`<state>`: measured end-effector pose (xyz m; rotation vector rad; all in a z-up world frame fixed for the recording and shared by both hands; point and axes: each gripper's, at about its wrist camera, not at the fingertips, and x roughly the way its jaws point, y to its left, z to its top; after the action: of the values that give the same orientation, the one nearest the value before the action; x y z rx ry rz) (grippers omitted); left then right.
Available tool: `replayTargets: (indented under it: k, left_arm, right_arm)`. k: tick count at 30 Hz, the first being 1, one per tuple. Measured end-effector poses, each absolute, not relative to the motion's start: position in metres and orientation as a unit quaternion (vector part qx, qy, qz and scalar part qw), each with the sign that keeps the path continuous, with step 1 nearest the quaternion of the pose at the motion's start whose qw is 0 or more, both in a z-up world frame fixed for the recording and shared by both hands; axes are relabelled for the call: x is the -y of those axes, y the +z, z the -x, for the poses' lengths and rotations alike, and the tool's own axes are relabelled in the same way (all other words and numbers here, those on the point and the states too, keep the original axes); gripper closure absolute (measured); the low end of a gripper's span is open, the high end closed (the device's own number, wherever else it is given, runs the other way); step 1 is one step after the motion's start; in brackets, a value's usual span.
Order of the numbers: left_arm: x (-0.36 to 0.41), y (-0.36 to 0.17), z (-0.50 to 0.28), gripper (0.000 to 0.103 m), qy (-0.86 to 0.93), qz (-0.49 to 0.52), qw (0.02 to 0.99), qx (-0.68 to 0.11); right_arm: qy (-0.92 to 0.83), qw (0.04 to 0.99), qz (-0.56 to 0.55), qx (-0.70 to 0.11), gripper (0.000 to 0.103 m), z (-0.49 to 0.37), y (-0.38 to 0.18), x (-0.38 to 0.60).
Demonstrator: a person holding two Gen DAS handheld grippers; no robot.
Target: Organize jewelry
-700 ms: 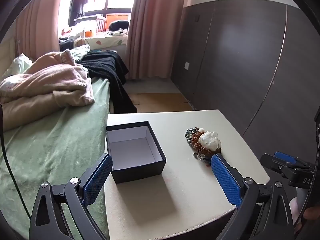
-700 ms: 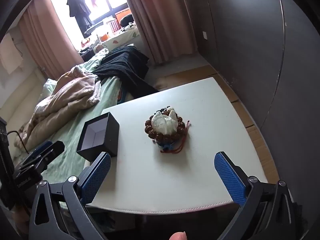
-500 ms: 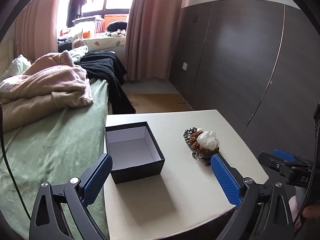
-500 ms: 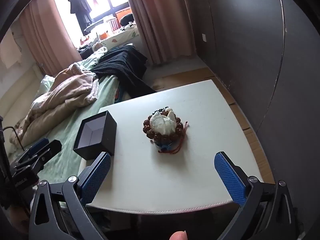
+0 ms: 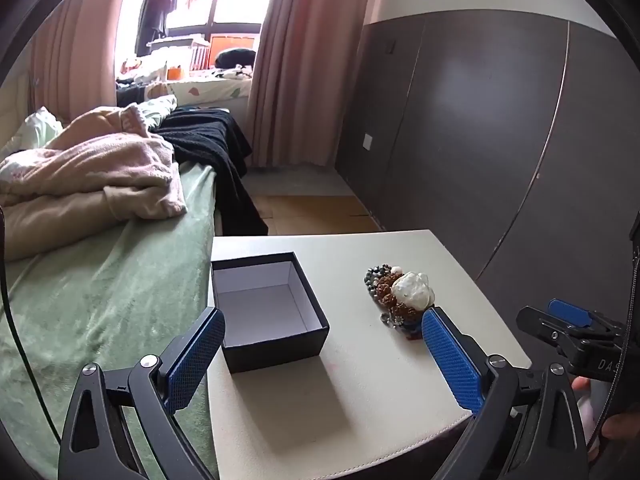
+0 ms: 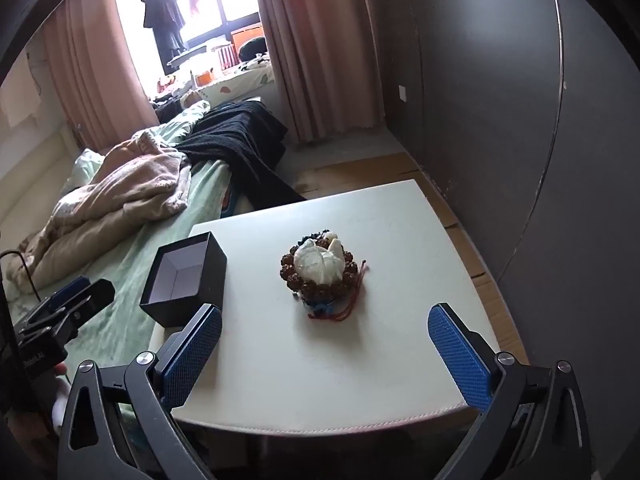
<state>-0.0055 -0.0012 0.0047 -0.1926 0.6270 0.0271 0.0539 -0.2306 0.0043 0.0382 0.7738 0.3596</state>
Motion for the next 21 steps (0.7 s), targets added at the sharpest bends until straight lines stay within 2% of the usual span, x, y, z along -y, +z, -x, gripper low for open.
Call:
replayTargets:
  k: [21]
  left_arm:
    - [0.0027,0.0088,0.0043,0.004,0.006,0.092,0.948,-0.303]
  right_arm:
    - [0.159,0.913,-0.015,-0.375,0.000,-0.0536,0.0033,0.2335]
